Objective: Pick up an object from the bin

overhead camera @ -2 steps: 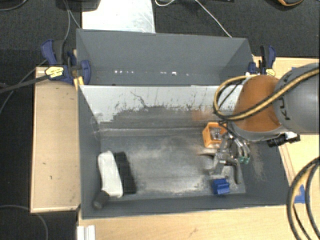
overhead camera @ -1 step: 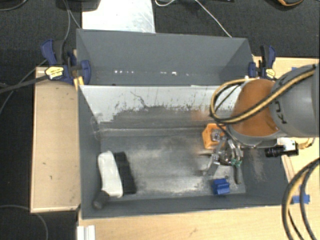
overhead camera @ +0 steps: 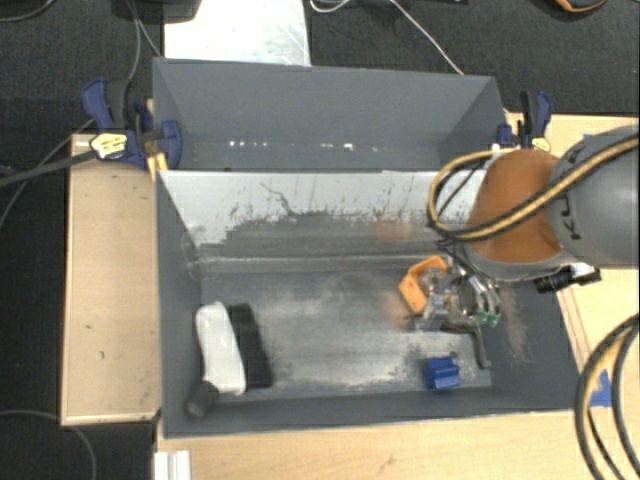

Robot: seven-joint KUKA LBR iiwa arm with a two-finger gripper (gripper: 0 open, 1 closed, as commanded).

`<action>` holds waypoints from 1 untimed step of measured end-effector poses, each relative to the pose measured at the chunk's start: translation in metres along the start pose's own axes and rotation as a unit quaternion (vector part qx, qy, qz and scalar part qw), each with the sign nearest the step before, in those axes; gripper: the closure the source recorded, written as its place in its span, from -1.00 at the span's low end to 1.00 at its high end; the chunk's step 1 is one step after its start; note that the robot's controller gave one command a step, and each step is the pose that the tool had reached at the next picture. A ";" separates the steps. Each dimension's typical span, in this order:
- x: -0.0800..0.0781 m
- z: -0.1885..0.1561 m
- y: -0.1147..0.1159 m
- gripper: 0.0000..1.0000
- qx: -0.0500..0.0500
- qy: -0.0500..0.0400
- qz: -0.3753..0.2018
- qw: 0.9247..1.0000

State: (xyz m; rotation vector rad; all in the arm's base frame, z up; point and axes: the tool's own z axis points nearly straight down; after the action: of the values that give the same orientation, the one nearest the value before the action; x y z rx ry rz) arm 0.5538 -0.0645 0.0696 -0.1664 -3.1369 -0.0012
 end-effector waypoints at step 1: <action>0.000 0.000 0.000 1.00 0.000 0.000 0.000 1.000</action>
Offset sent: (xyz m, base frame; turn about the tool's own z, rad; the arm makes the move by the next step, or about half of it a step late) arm 0.0001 0.0000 0.0332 0.0000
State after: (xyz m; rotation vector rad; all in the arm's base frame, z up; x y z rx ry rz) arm 0.5537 -0.0645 0.0696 -0.1658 -3.1369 -0.0013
